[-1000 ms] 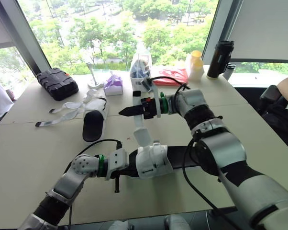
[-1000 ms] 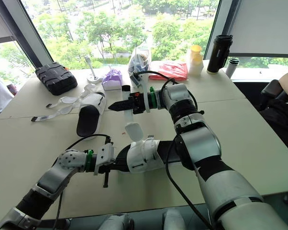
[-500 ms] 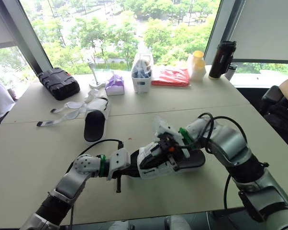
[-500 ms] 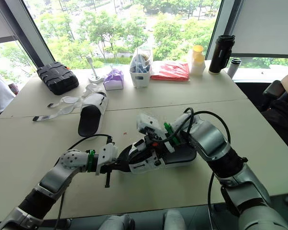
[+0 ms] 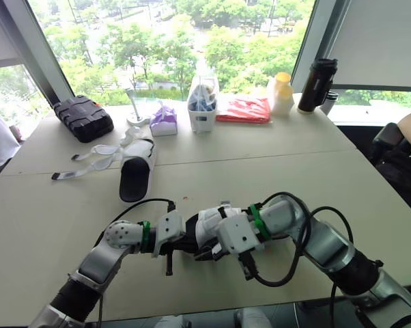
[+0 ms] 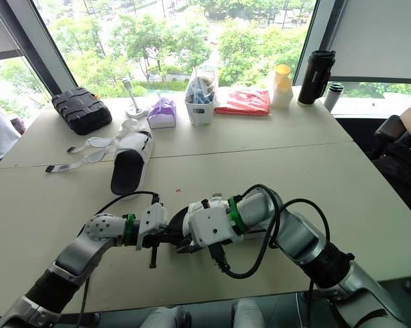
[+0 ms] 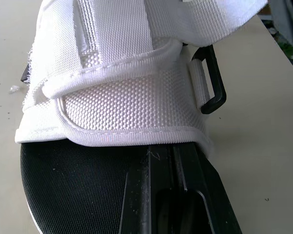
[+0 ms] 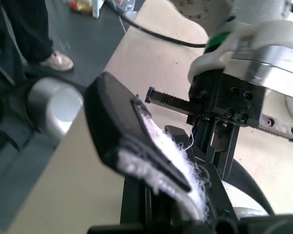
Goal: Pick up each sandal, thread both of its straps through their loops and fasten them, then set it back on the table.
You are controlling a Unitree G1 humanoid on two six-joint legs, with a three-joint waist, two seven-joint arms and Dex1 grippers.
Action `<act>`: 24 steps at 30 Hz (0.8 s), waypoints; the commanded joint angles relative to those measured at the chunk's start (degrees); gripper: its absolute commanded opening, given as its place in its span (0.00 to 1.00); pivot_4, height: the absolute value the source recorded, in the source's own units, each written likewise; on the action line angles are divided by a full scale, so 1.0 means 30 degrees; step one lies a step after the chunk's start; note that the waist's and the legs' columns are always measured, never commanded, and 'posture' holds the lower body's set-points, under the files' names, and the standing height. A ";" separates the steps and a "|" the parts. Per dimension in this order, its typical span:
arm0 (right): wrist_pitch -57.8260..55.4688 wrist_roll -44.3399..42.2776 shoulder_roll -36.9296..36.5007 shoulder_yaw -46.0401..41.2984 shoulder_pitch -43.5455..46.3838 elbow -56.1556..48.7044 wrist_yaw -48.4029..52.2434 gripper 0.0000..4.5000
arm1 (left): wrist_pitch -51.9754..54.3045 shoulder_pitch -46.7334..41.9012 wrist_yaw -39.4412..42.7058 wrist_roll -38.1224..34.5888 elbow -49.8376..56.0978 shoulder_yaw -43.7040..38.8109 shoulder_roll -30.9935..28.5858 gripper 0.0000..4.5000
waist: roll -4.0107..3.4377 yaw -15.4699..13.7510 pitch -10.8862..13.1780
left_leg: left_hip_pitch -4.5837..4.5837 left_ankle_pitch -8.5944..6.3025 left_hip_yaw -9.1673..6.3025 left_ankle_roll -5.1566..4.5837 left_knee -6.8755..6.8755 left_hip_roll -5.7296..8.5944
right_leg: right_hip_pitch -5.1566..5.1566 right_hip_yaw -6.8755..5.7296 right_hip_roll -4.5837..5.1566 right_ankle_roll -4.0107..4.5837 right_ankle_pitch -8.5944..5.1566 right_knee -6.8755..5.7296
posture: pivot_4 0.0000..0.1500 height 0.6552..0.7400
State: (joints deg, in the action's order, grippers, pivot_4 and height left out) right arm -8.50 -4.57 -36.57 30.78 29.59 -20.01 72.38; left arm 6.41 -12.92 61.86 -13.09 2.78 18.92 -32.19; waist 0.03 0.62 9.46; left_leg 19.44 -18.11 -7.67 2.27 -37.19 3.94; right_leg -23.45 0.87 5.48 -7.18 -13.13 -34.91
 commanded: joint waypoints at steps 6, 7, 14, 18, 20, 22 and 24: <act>0.7738 0.2397 -0.2787 0.0267 -0.1595 0.2527 0.1174 0.85 | 0.1935 0.2049 -0.0701 0.1731 -0.1335 0.1208 -0.0773 0.00 | 0.0002 -0.0011 -0.0001 | 0.0001 -0.0001 0.0000 -0.0002 0.0052 0.0000 | 0.0010 0.0001 0.0000 0.0056 -0.0037 0.0069 | 1.00 1.00; 0.8872 0.2668 -0.3324 0.0205 -0.1867 0.3001 0.1270 0.97 | 0.1914 0.2113 -0.0803 0.1783 -0.1325 0.1254 -0.0735 0.00 | 0.0004 -0.0013 -0.0001 | -0.0003 -0.0002 -0.0004 -0.0003 0.0057 -0.0001 | 0.0023 0.0000 -0.0003 0.0056 -0.0037 0.0092 | 1.00 1.00; 1.0281 0.0354 -0.7291 -0.2344 -0.4525 0.3481 0.2274 0.99 | 0.1490 0.1863 -0.1314 0.2096 -0.1877 0.1597 -0.0258 0.00 | 0.0014 -0.0128 -0.0024 | -0.0012 -0.0032 -0.0003 -0.0058 0.0062 0.0013 | 0.0117 -0.0005 0.0018 0.0068 -0.0042 0.0226 | 1.00 1.00; 0.8515 -0.1491 -0.8605 -0.3899 -0.5512 0.2968 0.2538 0.99 | 0.1357 0.1813 -0.1443 0.2203 -0.1974 0.1829 -0.0013 0.00 | 0.0021 -0.0388 -0.0020 | -0.0009 -0.0040 0.0000 -0.0072 0.0058 0.0024 | 0.0123 -0.0004 0.0028 0.0072 -0.0045 0.0244 | 1.00 1.00; 0.5827 -0.2813 -0.8860 -0.4614 -0.5486 0.2507 0.2615 0.99 | 0.1208 0.1706 -0.1413 0.2292 -0.2136 0.1962 0.0103 0.00 | 0.0019 -0.0439 -0.0012 | -0.0008 -0.0040 0.0000 -0.0072 0.0059 0.0023 | 0.0119 -0.0004 0.0028 0.0074 -0.0045 0.0243 | 1.00 1.00; 0.2035 -0.4234 -0.8968 -0.4896 -0.5052 0.2030 0.2781 0.99 | 0.1056 0.1546 -0.1357 0.2377 -0.2373 0.2043 0.0207 0.00 | 0.0003 -0.0466 -0.0019 | -0.0004 -0.0040 -0.0001 -0.0072 0.0058 0.0022 | 0.0119 -0.0003 0.0029 0.0075 -0.0045 0.0243 | 1.00 1.00; -0.2441 -0.5644 -0.8983 -0.4846 -0.4363 0.1581 0.2990 0.99 | 0.0879 0.1333 -0.1289 0.2431 -0.2693 0.2101 0.0303 0.00 | -0.0052 -0.0480 -0.0032 | 0.0000 -0.0040 -0.0002 -0.0072 0.0056 0.0024 | 0.0119 0.0000 0.0035 0.0076 -0.0045 0.0243 | 1.00 1.00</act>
State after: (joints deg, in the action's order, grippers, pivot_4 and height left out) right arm -5.52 -16.92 -62.76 17.50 14.85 -12.58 80.79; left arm 5.70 -11.59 58.65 -12.79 3.35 20.37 -30.51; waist -0.12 -0.82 9.36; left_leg 19.44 -18.23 -7.67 2.05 -37.03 4.02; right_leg -23.10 0.87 5.59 -6.95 -13.26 -34.18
